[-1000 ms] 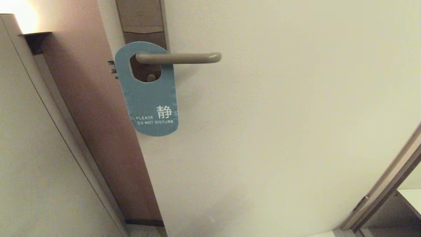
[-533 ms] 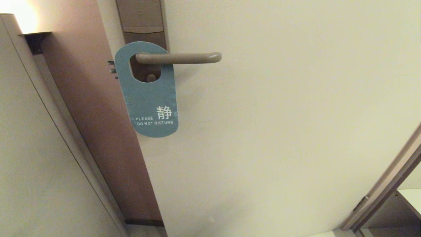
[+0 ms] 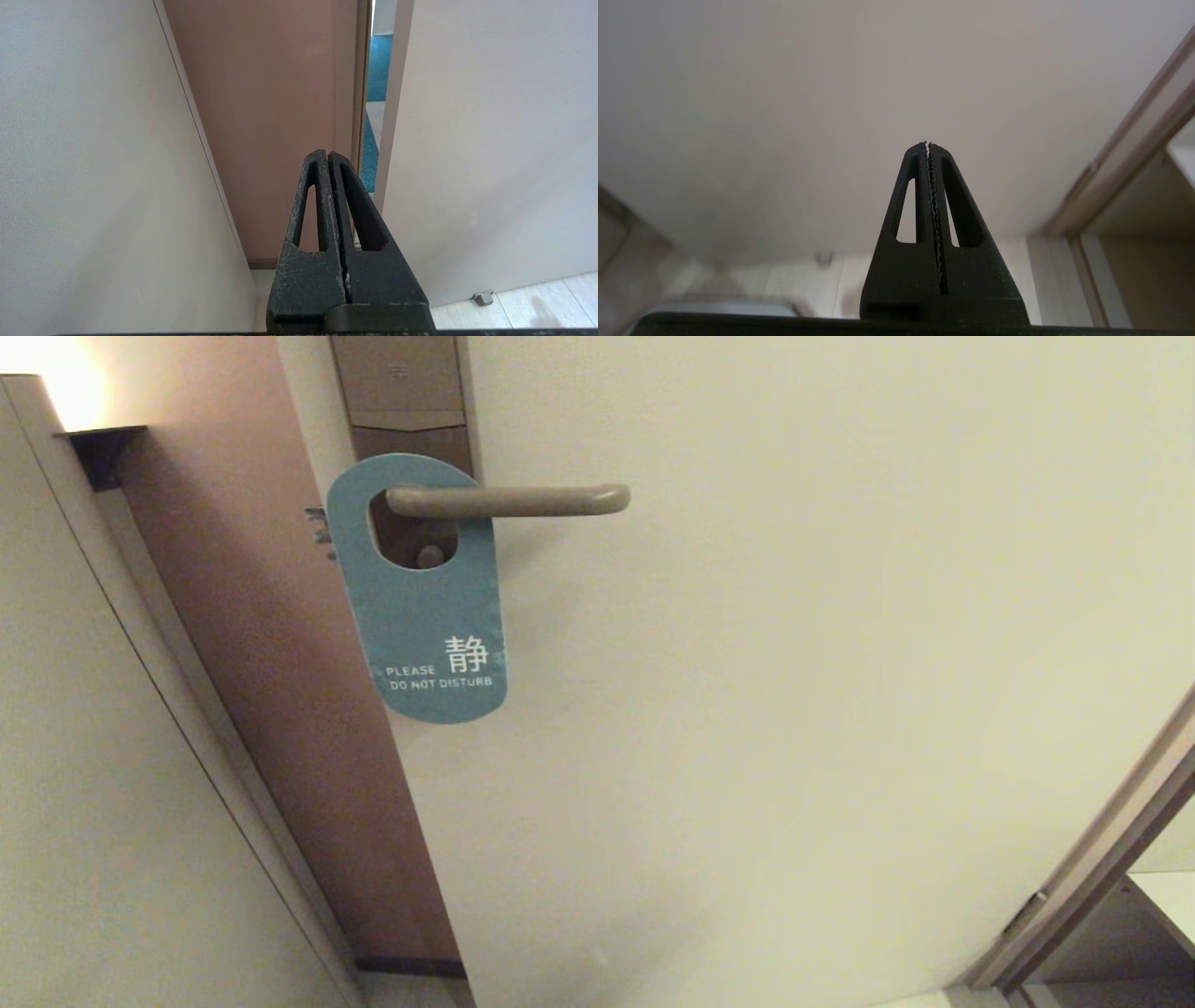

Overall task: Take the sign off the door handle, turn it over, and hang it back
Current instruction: Take down the sign

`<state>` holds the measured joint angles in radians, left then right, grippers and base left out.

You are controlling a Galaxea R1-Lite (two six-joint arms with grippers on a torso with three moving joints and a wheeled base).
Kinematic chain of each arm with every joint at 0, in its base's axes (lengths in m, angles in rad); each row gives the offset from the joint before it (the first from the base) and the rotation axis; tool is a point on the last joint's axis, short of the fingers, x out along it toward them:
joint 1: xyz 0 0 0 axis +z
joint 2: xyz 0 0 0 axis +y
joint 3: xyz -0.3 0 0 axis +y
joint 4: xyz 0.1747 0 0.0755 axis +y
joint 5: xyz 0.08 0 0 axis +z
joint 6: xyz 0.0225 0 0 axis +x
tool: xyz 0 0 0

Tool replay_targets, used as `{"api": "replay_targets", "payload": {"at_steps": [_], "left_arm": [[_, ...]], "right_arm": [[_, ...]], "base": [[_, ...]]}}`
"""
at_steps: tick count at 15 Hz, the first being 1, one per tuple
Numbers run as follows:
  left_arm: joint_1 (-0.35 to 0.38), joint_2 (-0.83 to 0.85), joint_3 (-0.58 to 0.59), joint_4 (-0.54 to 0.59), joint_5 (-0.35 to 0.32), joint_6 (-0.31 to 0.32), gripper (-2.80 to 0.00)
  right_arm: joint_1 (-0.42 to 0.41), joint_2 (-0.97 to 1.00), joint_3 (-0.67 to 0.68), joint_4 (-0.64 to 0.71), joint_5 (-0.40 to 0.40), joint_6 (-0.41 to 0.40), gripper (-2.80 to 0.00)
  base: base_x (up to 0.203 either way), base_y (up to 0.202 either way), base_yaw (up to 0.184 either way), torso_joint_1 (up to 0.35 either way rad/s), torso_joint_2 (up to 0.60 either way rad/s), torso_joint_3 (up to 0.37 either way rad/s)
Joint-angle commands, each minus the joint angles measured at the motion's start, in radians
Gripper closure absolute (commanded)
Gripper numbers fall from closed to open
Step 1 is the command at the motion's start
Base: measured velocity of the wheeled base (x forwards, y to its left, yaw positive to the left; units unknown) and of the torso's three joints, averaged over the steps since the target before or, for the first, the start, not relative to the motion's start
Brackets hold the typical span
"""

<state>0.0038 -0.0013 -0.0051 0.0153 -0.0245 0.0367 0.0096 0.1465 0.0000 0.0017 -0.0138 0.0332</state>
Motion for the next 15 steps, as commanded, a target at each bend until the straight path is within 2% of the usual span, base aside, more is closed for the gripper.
{"api": "replay_targets", "payload": {"at_steps": [1,3,15], "left_arm": [[0.001,0.001,-0.001,0.0,0.0,0.0,0.0],[0.001,0.001,-0.001,0.0,0.0,0.0,0.0],[0.001,0.001,0.0,0.0,0.0,0.0,0.0]], "right_arm": [[-0.001,-0.093,0.0,0.0,0.0,0.002,0.0],[0.0,-0.146,0.0,-0.002,-0.003,0.001,0.0],[0.0,-0.146,0.0,-0.002,-0.003,0.001,0.0]], "base": [[0.0,0.0,0.0,0.0,0.0,0.0],[0.0,0.0,0.0,0.0,0.0,0.0],[0.0,0.0,0.0,0.0,0.0,0.0]]}}
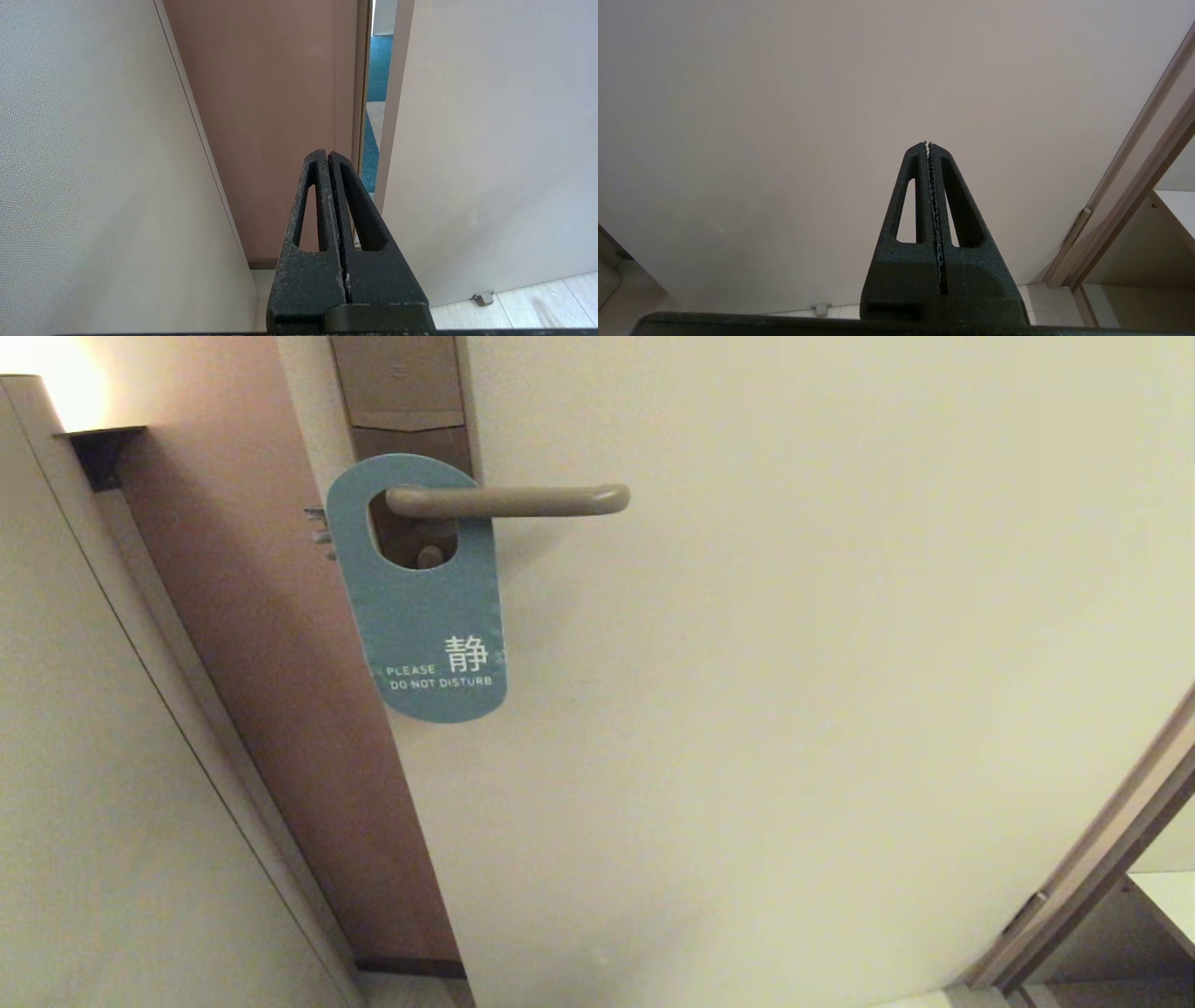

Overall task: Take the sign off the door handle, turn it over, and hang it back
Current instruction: Take down the sign

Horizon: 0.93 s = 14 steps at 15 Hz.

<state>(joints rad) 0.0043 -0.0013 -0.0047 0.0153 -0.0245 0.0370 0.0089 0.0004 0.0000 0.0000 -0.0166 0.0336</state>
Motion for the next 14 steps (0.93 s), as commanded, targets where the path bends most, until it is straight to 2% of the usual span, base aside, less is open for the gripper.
{"api": "replay_targets", "payload": {"at_steps": [1,14], "left_arm": [[0.0,0.001,-0.001,0.0,0.0,0.0,0.0],[0.0,0.001,-0.001,0.0,0.0,0.0,0.0]], "right_arm": [[0.0,0.0,0.0,0.0,0.0,0.0,0.0],[-0.001,0.0,0.0,0.0,0.0,0.0,0.0]], "base": [[0.0,0.0,0.0,0.0,0.0,0.0],[0.0,0.0,0.0,0.0,0.0,0.0]]}}
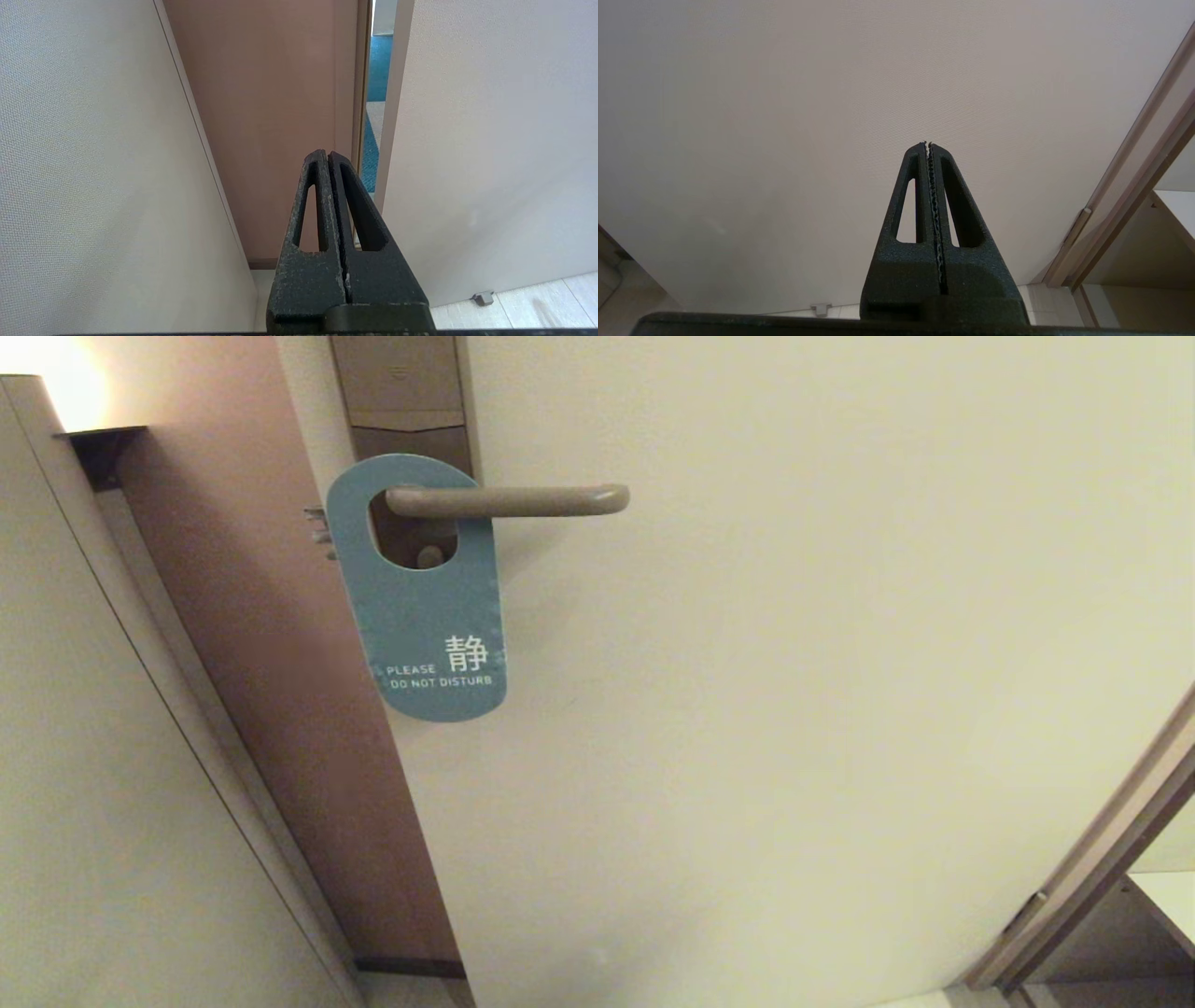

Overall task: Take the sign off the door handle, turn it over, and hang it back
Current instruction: Take down the sign

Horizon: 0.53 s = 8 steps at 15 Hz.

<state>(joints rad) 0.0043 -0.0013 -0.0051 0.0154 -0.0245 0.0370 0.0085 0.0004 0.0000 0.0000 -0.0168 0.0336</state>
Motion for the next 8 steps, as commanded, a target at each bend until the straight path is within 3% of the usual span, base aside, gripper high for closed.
{"api": "replay_targets", "payload": {"at_steps": [1,8], "left_arm": [[0.0,0.001,0.001,0.0,0.0,0.0,0.0],[0.0,0.001,0.001,-0.002,0.017,-0.003,0.0]], "right_arm": [[0.001,0.0,0.0,0.0,0.0,0.0,0.0],[0.001,0.0,0.0,0.0,0.0,0.0,0.0]], "base": [[0.0,0.0,0.0,0.0,0.0,0.0],[0.0,0.0,0.0,0.0,0.0,0.0]]}}
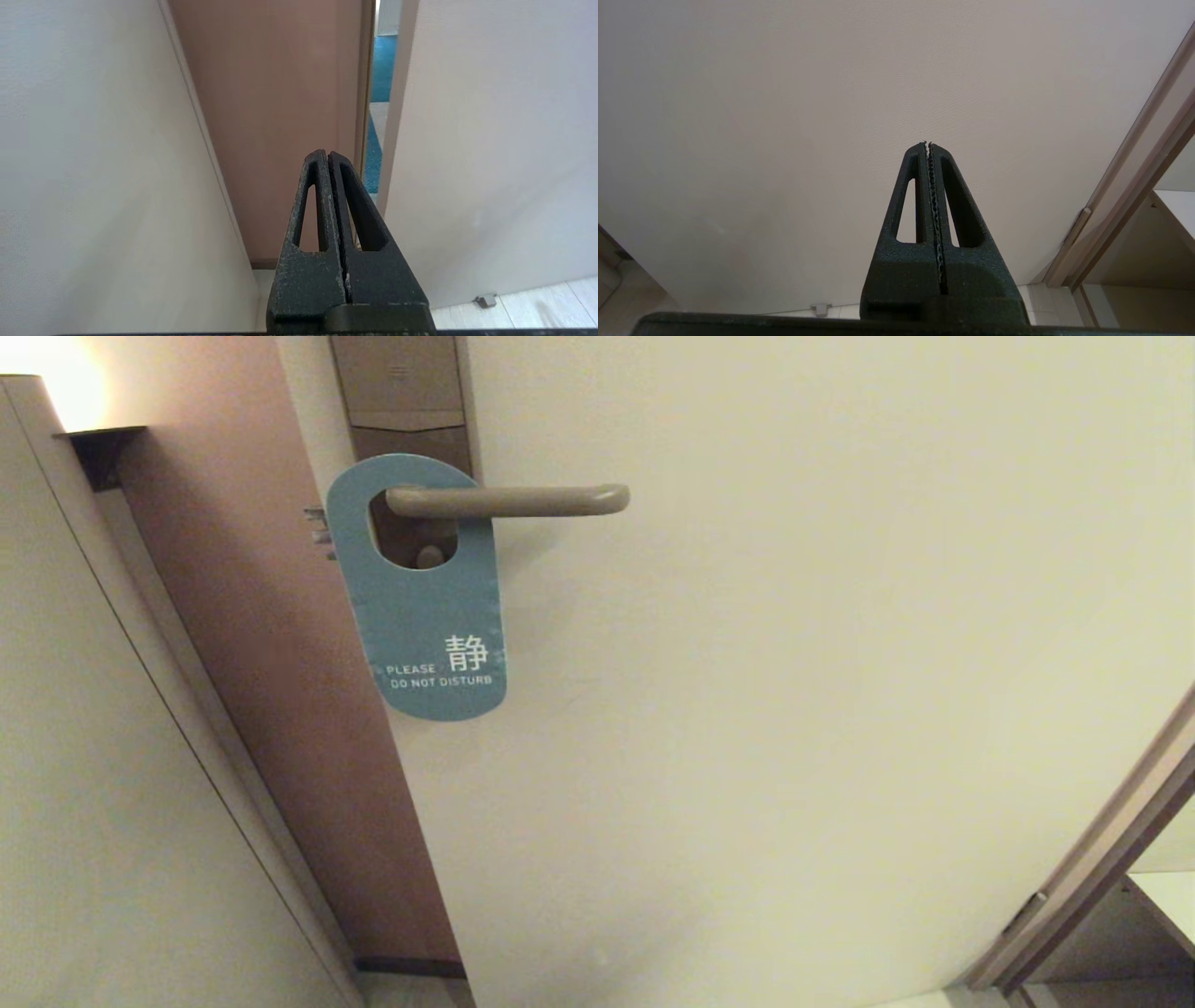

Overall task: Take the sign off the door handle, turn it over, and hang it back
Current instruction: Take down the sign

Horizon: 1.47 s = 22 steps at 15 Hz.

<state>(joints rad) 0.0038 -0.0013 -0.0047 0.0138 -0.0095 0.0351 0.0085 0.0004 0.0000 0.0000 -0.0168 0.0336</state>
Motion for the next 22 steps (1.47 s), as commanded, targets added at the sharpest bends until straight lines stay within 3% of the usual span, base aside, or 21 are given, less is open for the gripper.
{"api": "replay_targets", "payload": {"at_steps": [1,22], "left_arm": [[0.001,0.001,0.002,-0.007,0.003,-0.001,0.0],[0.001,0.001,0.005,-0.025,0.0,0.005,0.0]], "right_arm": [[0.001,0.0,0.0,0.0,0.0,0.0,0.0],[0.0,0.0,0.0,0.0,0.0,0.0,0.0]], "base": [[0.0,0.0,0.0,0.0,0.0,0.0],[0.0,0.0,0.0,0.0,0.0,0.0]]}}
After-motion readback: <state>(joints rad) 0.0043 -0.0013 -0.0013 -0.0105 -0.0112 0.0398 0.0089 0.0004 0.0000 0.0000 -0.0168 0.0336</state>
